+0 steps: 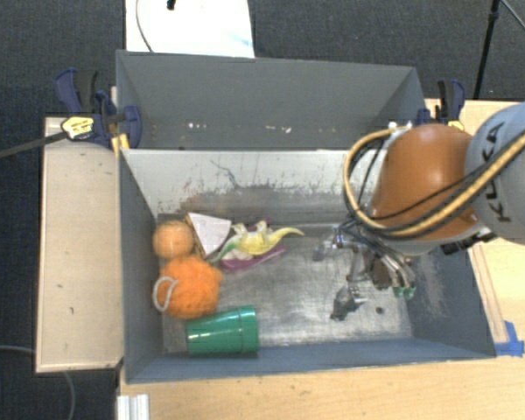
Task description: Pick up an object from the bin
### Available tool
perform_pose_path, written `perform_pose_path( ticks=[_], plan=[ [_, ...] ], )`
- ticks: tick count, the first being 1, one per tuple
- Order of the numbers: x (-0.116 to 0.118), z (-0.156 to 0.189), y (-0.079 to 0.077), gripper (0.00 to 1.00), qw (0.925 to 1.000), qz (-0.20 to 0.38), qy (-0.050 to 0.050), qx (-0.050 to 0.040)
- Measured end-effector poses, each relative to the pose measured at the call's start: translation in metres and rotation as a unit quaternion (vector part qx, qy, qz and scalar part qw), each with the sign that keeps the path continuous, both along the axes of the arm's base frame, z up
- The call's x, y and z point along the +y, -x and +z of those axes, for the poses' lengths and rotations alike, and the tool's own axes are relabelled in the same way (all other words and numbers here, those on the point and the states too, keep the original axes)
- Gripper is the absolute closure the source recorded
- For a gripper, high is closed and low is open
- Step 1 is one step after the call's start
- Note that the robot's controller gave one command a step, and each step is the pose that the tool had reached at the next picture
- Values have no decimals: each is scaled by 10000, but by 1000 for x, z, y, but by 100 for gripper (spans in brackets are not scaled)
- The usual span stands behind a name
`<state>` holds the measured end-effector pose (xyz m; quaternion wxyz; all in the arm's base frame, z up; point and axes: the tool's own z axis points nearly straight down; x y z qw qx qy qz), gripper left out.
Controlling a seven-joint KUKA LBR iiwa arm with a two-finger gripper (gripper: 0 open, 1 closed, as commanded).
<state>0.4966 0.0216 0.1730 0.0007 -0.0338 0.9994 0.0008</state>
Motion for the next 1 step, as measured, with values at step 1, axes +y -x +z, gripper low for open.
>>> perform_pose_path(
  ticks=[1],
  plan=[
    [26,-24,-50,0,9999,148,16,-18]
  ],
)
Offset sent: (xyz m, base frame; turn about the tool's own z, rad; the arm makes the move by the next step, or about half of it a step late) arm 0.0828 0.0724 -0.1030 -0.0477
